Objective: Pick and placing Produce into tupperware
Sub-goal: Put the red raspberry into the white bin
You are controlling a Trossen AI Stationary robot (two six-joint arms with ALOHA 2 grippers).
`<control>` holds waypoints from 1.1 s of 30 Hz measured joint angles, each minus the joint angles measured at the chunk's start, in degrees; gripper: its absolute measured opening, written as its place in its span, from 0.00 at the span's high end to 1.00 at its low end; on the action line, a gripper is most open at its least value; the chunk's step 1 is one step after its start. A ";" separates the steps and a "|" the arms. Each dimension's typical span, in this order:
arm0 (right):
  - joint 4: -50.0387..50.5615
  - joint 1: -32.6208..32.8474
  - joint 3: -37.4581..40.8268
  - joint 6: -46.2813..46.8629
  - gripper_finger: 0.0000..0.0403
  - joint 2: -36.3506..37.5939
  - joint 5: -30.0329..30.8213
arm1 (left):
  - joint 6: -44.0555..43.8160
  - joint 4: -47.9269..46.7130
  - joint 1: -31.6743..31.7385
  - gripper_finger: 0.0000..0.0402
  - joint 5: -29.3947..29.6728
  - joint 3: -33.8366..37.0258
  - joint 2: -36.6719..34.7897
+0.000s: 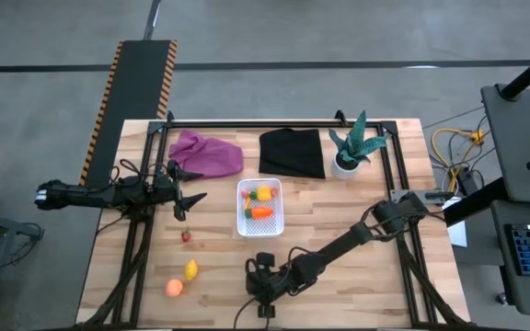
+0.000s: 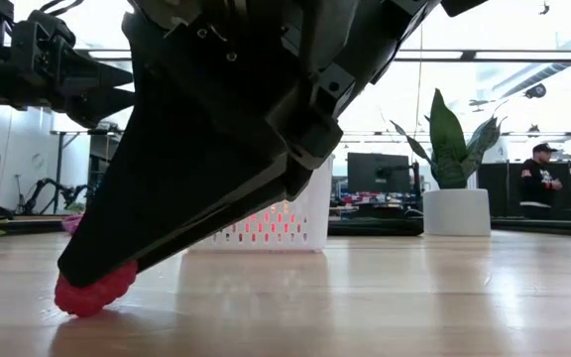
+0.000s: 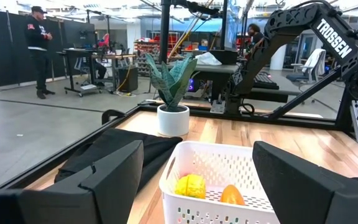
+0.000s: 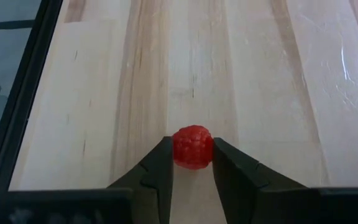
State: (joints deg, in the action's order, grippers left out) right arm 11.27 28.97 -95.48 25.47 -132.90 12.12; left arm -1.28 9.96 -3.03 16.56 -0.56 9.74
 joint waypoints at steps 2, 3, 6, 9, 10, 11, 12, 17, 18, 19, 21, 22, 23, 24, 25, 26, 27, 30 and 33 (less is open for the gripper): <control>0.11 -0.10 -0.19 -0.04 0.77 0.00 -0.07 | 0.00 0.01 0.00 0.28 0.00 0.00 0.02; 0.15 -0.11 -0.30 -0.06 0.77 0.02 -0.09 | 0.00 -0.01 0.00 0.28 0.00 0.00 0.02; 0.11 -0.15 -0.42 -0.17 0.77 0.02 -0.07 | 0.00 -0.01 0.00 0.28 0.00 0.00 0.00; 0.13 -0.15 -0.42 -0.17 0.77 0.04 -0.07 | 0.00 -0.01 0.00 0.28 0.00 0.00 0.00; 0.11 -0.15 -0.42 -0.17 0.77 0.04 -0.08 | 0.00 0.01 0.00 0.28 0.00 0.00 0.02; 0.10 -0.14 -0.42 -0.17 0.77 0.05 -0.08 | 0.00 0.00 0.00 0.28 0.00 0.00 0.06; 0.09 -0.15 -0.42 -0.17 0.77 0.07 -0.08 | 0.00 0.00 0.00 0.28 0.00 0.00 0.09; 0.21 -0.27 -0.44 -0.45 0.77 0.78 -0.07 | 0.00 -0.01 0.00 0.28 0.00 0.00 0.09; 0.42 -0.42 -0.44 -0.49 0.77 1.22 -0.09 | 0.00 -0.01 0.00 0.28 0.00 0.00 0.09; 0.49 -0.63 -0.44 -0.50 0.77 1.74 -0.07 | 0.00 -0.01 0.00 0.28 0.00 0.00 0.09; 0.64 -1.21 -0.47 -0.63 0.77 3.11 0.42 | 0.00 -0.01 0.00 0.28 0.02 0.00 0.09; 0.56 -1.52 -0.52 -0.71 0.77 3.89 1.10 | 0.00 -0.01 0.00 0.28 0.01 0.00 0.09; 0.91 -1.76 -0.52 -1.45 0.77 4.92 2.19 | 0.00 -0.02 0.00 0.28 0.00 0.00 0.09; 1.22 -2.05 -0.52 -2.80 0.77 5.83 3.10 | 0.00 -0.03 0.00 0.28 0.01 0.00 0.10; 1.52 -2.35 -0.52 -4.38 0.77 7.04 3.99 | 0.00 0.01 0.00 0.28 0.00 0.00 0.13; 2.55 -2.65 -0.52 -5.92 0.77 8.27 5.58 | 0.00 -0.03 0.00 0.28 0.00 0.00 0.15; 3.71 -3.03 -0.54 -7.18 0.77 9.60 7.22 | 0.00 -0.05 0.00 0.28 0.00 0.00 0.15; 8.79 -4.44 -0.56 -10.62 0.77 13.88 11.59 | 0.00 -0.05 0.02 0.28 -0.01 0.00 0.24; 15.17 -6.78 -0.56 -12.52 0.77 17.87 15.25 | 0.00 -0.02 0.02 0.28 0.00 0.00 0.25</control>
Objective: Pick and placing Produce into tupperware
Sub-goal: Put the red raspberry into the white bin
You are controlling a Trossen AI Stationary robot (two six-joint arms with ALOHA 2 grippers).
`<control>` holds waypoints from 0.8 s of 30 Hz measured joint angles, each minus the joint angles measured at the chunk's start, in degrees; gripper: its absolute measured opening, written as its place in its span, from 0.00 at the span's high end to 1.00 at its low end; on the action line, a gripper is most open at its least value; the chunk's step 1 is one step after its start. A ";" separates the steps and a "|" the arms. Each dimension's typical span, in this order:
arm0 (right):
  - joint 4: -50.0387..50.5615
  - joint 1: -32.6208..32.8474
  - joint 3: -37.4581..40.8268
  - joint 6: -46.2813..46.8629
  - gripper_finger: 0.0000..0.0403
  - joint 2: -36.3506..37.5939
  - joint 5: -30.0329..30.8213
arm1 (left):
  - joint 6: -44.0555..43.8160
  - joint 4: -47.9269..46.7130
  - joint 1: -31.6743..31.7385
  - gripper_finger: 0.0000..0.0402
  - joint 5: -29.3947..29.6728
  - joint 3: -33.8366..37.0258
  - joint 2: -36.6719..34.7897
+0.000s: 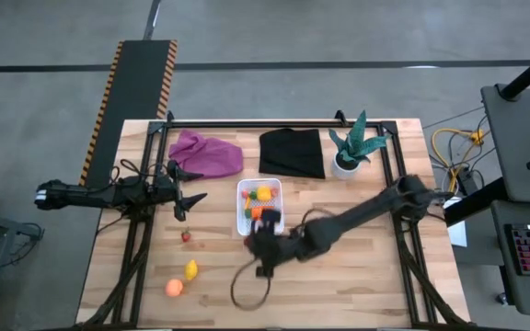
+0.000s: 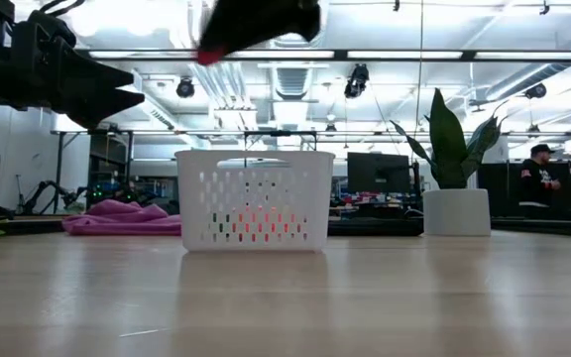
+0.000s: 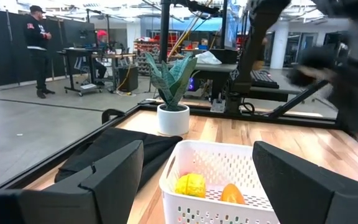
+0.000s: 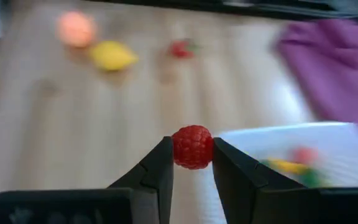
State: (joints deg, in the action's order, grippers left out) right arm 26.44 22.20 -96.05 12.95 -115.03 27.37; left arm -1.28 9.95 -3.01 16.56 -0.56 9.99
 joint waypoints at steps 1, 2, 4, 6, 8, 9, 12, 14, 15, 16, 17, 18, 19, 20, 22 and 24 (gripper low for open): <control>2.35 -0.99 0.03 -0.45 0.77 1.08 0.94 | 0.00 -0.07 -0.01 0.28 0.00 0.00 0.00; 4.25 -2.09 0.11 -0.51 0.77 2.01 1.42 | 0.00 -0.07 -0.02 0.28 0.00 0.00 -0.01; 7.08 -4.42 0.37 -0.55 0.77 3.28 1.32 | 0.00 -0.03 0.00 0.28 0.02 0.00 -0.01; 9.14 -6.77 0.60 -0.62 0.77 3.78 1.10 | 0.00 -0.04 -0.02 0.28 0.02 0.00 -0.01; 10.49 -9.12 0.65 -1.07 0.77 3.85 0.57 | 0.01 -0.05 0.00 0.28 0.00 0.00 -0.01; 11.20 -10.28 0.70 -1.19 0.77 3.79 -0.10 | 0.00 -0.03 0.00 0.28 0.01 0.00 -0.01; 12.47 -13.54 1.28 -1.14 0.77 3.20 -3.44 | 0.01 -0.03 -0.01 0.28 0.01 0.00 -0.01; 13.01 -15.36 2.05 -0.62 0.77 2.51 -4.86 | 0.04 -0.06 0.00 0.28 0.00 0.00 -0.01; 13.49 -16.10 2.54 -0.14 0.77 2.08 -5.05 | 0.02 -0.10 0.00 0.28 0.02 0.00 -0.01; 14.05 -16.84 2.91 0.12 0.77 1.66 -5.11 | 0.02 -0.06 0.00 0.28 0.00 0.00 0.01; 14.25 -17.49 3.29 0.18 0.77 1.54 -5.20 | 0.04 -0.13 0.00 0.28 0.00 0.00 0.02; 14.18 -18.02 3.72 0.23 0.77 1.42 -5.36 | 0.03 -0.35 0.00 0.28 0.00 0.00 -0.02; 14.28 -18.46 3.98 0.26 0.77 1.26 -5.38 | 0.04 -0.30 -0.02 0.28 0.00 0.00 -0.01; 14.46 -18.85 4.06 0.28 0.77 1.11 -5.33 | 0.05 -0.22 0.00 0.28 0.00 0.00 0.08; 15.87 -19.48 4.06 0.41 0.77 0.77 -5.33 | 0.07 -0.34 0.00 0.28 0.00 0.00 0.04; 17.44 -19.98 4.15 0.67 0.77 0.55 -5.33 | 0.09 -0.30 0.00 0.28 0.00 0.00 0.08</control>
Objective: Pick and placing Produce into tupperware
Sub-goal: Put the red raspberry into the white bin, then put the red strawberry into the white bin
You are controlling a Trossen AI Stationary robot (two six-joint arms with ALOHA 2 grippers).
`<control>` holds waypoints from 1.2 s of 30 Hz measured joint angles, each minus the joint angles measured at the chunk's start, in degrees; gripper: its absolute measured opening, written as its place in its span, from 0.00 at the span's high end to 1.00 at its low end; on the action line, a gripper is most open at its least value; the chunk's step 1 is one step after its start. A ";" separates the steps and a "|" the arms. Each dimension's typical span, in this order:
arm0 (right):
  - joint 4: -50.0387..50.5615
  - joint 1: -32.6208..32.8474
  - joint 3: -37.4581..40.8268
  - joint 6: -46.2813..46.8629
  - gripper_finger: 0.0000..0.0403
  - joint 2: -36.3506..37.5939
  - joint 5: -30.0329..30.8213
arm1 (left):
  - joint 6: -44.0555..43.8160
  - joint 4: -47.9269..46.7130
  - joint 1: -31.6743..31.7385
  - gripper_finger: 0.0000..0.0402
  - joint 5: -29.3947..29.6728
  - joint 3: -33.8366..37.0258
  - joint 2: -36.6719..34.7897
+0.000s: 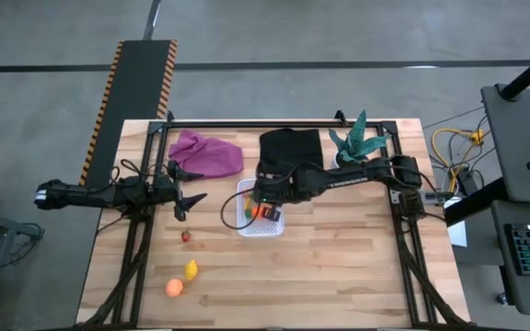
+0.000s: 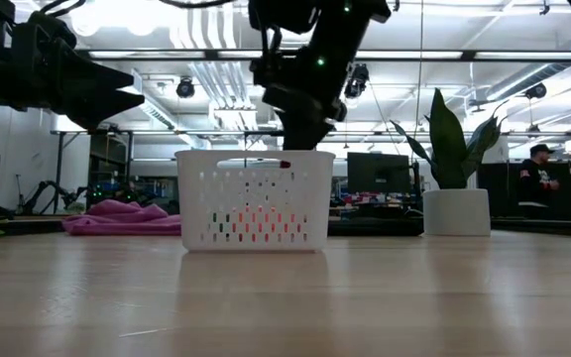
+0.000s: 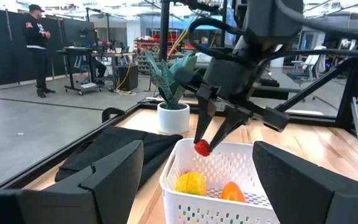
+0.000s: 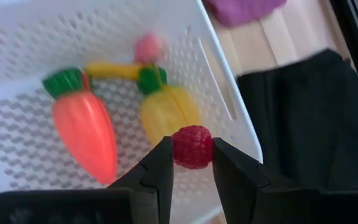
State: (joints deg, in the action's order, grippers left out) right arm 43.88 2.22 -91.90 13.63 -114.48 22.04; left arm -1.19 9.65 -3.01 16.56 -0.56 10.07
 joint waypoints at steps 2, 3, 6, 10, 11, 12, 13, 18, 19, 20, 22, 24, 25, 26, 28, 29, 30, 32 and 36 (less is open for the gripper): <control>1.72 -0.39 0.00 0.50 0.77 -0.02 -0.04 | 0.00 0.02 -0.01 0.28 0.00 0.00 -0.05; 2.21 -0.51 0.00 1.30 0.76 -0.02 -0.02 | 0.00 0.02 0.00 0.28 -0.01 0.00 -0.07; 3.36 -0.69 0.00 3.06 0.73 -0.02 -0.63 | 0.00 0.02 0.00 0.28 -0.02 0.00 -0.01; 3.03 -0.67 0.00 3.29 0.60 0.01 -5.96 | 0.01 0.00 0.00 0.28 -0.02 0.00 0.02; 2.92 -0.63 0.00 3.30 0.56 0.02 -6.74 | 0.02 0.00 0.00 0.28 -0.02 0.00 -0.01; 2.83 -0.61 0.00 3.36 0.52 0.02 -7.18 | 0.02 0.02 0.00 0.28 -0.02 0.00 -0.04; 2.54 -0.61 0.00 3.50 0.47 0.14 -7.64 | 0.02 0.05 0.00 0.28 -0.02 0.00 -0.07; -6.85 0.37 0.23 -3.46 0.33 1.38 -16.01 | 0.03 0.03 0.00 0.28 -0.02 0.00 -0.07; -10.72 0.97 0.50 -7.20 0.32 1.60 -18.31 | 0.02 0.03 0.00 0.28 -0.02 0.00 -0.04; -15.07 1.70 0.77 -10.90 0.31 1.76 -20.58 | 0.02 0.03 0.00 0.28 -0.02 0.00 -0.05; -23.33 3.03 1.23 -16.39 0.32 1.95 -23.96 | 0.02 0.05 0.00 0.28 -0.02 0.00 -0.02; -30.46 3.68 1.31 -19.58 0.35 2.05 -27.61 | 0.02 0.00 0.00 0.28 -0.03 0.00 0.02; -32.67 3.70 1.33 -20.54 0.36 2.41 -29.49 | 0.00 0.03 -0.01 0.28 -0.04 0.00 0.02; -33.77 3.60 1.34 -21.23 0.38 2.98 -31.05 | 0.00 0.01 0.00 0.28 -0.03 0.00 0.06; -32.71 3.32 1.59 -22.55 0.41 5.26 -31.87 | -0.02 -0.14 0.00 0.28 -0.04 0.00 0.22; -31.98 3.11 2.23 -23.25 0.43 6.80 -31.81 | 0.00 -0.17 -0.02 0.28 -0.03 0.00 0.24; -32.06 2.95 3.27 -23.83 0.45 8.55 -31.23 | 0.02 -0.10 0.00 0.28 -0.02 0.00 0.22; -32.10 2.58 6.63 -24.62 0.48 12.96 -31.03 | 0.02 -0.16 0.00 0.28 -0.02 0.00 0.31; -32.65 2.40 17.14 -24.57 0.53 24.98 -29.10 | 0.04 0.06 0.00 0.28 -0.02 0.00 0.22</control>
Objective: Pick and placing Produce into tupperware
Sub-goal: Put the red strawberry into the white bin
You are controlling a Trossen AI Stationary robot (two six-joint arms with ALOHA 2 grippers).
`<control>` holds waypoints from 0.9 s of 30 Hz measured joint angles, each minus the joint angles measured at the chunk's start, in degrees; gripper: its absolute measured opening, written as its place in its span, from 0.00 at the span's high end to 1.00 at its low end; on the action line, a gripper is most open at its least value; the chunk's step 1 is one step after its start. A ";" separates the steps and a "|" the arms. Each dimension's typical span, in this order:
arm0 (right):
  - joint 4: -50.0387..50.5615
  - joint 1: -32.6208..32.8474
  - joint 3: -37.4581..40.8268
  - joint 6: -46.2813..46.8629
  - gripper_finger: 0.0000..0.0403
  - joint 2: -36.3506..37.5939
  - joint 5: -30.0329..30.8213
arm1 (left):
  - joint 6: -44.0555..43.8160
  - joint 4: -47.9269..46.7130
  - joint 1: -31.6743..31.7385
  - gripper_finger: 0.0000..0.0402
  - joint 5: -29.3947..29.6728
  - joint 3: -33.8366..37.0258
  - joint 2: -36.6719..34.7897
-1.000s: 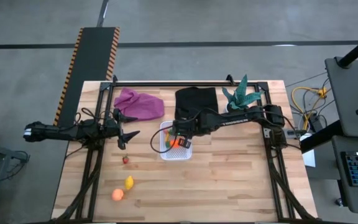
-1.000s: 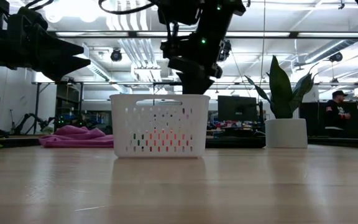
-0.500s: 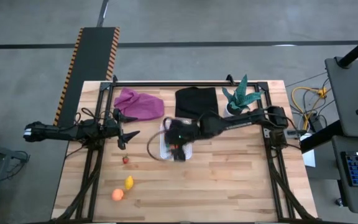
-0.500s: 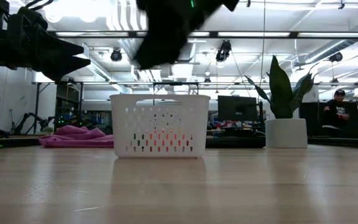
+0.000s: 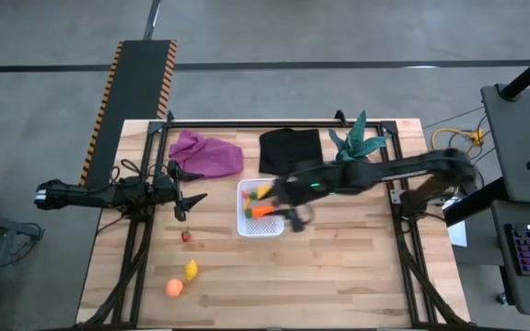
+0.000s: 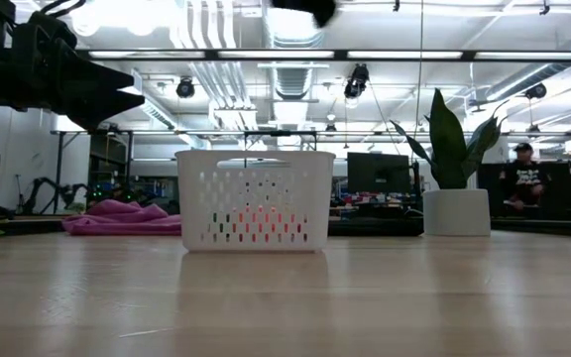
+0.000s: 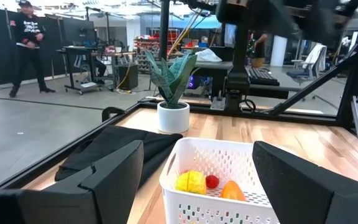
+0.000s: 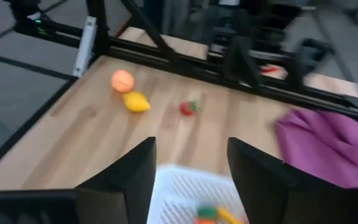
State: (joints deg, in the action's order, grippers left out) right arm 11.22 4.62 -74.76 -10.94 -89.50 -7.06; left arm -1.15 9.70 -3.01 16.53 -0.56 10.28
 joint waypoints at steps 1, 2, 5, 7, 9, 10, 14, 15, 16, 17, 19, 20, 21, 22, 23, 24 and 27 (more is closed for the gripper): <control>-0.12 0.24 3.01 0.02 0.55 3.39 1.48 | -0.01 -0.01 -0.01 0.28 0.01 0.00 0.00; -0.52 0.66 6.45 0.45 0.56 7.00 3.46 | -0.02 0.02 0.00 0.28 0.00 0.00 -0.01; -0.92 2.30 15.87 0.96 0.59 17.71 7.96 | -0.02 0.26 -0.02 0.28 0.00 0.00 0.07; -1.19 3.05 21.38 2.09 0.60 24.87 8.74 | 0.00 0.24 0.00 0.28 0.01 0.00 0.09; -2.53 3.19 26.53 4.77 0.62 31.59 8.83 | 0.00 0.21 -0.01 0.28 0.12 0.00 0.07; -3.26 3.14 29.18 6.04 0.62 34.85 8.90 | -0.01 0.21 -0.01 0.28 0.20 0.00 0.07; -6.58 3.14 38.78 7.94 0.63 45.40 8.86 | 0.00 0.21 0.00 0.28 0.27 0.00 0.14; -8.22 3.19 40.92 7.93 0.64 47.57 8.64 | 0.00 0.19 -0.02 0.28 0.26 0.00 0.17; -9.88 3.19 42.96 7.89 0.64 49.58 8.64 | 0.00 0.13 -0.02 0.28 0.28 0.00 0.17; -11.14 3.17 45.01 7.77 0.65 51.39 8.67 | 0.00 0.14 -0.02 0.28 0.27 0.00 0.14; -13.39 3.08 48.52 7.67 0.67 54.28 8.82 | 0.00 0.15 -0.01 0.28 0.28 0.00 0.17; -13.99 3.12 50.09 7.64 0.69 55.46 8.80 | 0.00 0.12 -0.01 0.28 0.28 0.00 0.17; -14.39 3.13 51.31 7.59 0.71 56.51 8.78 | 0.00 0.13 -0.02 0.28 0.28 0.00 0.17; -14.55 3.13 52.31 7.35 0.74 57.49 8.72 | 0.00 0.14 0.00 0.28 0.28 0.00 0.17; -14.72 3.13 53.27 6.63 0.77 58.38 8.69 | 0.00 0.14 -0.01 0.28 0.29 0.00 0.17; -14.81 3.13 54.23 5.60 0.80 59.09 8.69 | 0.00 0.14 -0.01 0.28 0.31 0.00 0.17; -14.65 3.13 57.12 1.26 0.92 60.97 8.67 | 0.01 0.14 -0.02 0.28 0.31 0.00 0.17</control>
State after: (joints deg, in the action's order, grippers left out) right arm -3.42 7.75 -17.64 -9.68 -28.53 1.61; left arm -1.14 9.85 -3.03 16.84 -0.56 10.46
